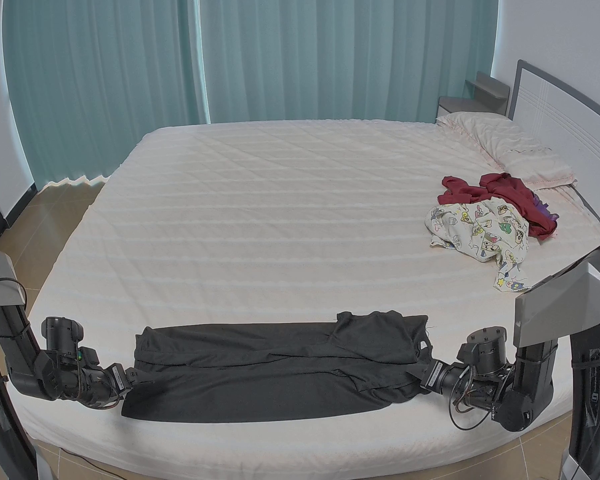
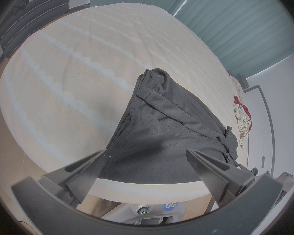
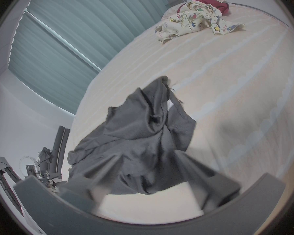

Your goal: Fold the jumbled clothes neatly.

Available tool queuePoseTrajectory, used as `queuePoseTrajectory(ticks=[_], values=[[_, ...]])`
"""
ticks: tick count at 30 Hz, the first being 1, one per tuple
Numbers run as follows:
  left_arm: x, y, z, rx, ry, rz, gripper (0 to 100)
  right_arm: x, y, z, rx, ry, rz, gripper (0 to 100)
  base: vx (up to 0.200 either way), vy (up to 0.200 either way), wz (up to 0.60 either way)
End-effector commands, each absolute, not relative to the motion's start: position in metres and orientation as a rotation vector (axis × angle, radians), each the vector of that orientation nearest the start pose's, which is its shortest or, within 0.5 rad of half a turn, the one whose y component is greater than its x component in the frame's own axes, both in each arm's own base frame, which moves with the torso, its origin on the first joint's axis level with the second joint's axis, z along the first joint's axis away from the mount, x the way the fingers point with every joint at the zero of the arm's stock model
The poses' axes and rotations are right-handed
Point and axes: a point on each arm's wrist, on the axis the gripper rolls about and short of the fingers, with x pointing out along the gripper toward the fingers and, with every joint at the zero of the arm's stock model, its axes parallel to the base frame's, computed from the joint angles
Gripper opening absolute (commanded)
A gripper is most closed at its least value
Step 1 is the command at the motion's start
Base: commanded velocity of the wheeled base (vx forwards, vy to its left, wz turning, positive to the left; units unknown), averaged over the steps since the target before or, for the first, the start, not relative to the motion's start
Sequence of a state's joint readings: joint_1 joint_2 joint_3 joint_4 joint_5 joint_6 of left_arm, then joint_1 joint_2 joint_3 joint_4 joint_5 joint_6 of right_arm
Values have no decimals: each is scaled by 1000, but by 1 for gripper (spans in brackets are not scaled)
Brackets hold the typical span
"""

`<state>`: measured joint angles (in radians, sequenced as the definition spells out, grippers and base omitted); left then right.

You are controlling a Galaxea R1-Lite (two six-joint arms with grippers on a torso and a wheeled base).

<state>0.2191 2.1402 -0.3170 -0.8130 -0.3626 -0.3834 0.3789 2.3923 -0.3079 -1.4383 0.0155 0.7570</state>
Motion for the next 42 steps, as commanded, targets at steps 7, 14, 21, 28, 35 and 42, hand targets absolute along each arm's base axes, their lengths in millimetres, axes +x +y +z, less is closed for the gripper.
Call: queuePoseTrajectory(ticks=[7,14,21,28,35,42], values=[[240,44,-23,-639,1001,60,100,257,125,-33,633,696,219,100,0,0,0],[240,44,-23,-635,991,58,100,255,139,-50,697,755,216,100,0,0,0],[240,44,-24,-634,992,60,100,260,138,-56,704,755,203,100,0,0,0],[240,44,-24,-634,992,60,100,256,135,-52,698,764,193,100,0,0,0],[240,44,-24,-635,994,60,100,253,134,-55,692,782,183,100,0,0,0],[241,44,-24,-633,994,60,100,254,132,-56,691,782,171,100,0,0,0]])
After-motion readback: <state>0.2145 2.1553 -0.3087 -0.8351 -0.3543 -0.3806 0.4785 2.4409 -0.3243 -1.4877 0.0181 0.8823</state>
